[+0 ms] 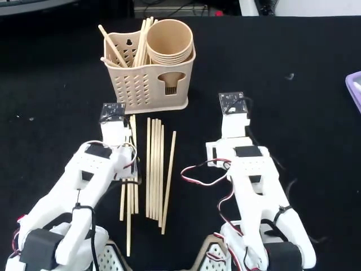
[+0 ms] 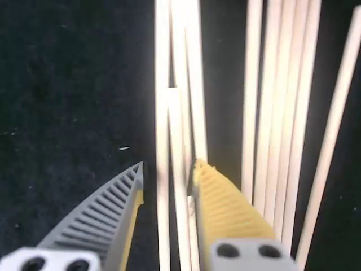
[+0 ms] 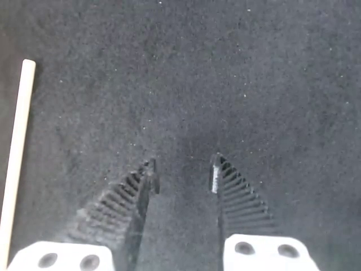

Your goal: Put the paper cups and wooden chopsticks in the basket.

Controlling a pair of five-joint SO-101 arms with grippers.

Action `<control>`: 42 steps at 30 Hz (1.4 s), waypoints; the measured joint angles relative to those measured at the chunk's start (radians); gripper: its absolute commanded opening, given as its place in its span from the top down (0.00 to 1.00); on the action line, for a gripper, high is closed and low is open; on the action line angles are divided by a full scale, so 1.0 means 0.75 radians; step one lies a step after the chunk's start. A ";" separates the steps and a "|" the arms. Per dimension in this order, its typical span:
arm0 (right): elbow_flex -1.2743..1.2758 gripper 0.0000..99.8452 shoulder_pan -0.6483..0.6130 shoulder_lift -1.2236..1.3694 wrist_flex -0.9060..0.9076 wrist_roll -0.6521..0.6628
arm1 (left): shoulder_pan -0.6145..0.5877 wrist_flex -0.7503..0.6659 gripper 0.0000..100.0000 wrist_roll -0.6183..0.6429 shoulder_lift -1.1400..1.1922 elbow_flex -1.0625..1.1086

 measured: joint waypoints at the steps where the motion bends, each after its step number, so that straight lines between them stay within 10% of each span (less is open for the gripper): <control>1: 0.000 0.84 0.000 0.000 0.000 0.000 | 0.002 -0.004 0.88 -0.010 -0.006 0.010; 42: 0.000 0.84 0.000 0.000 0.000 0.000 | -0.102 0.008 0.95 -0.025 -0.010 0.008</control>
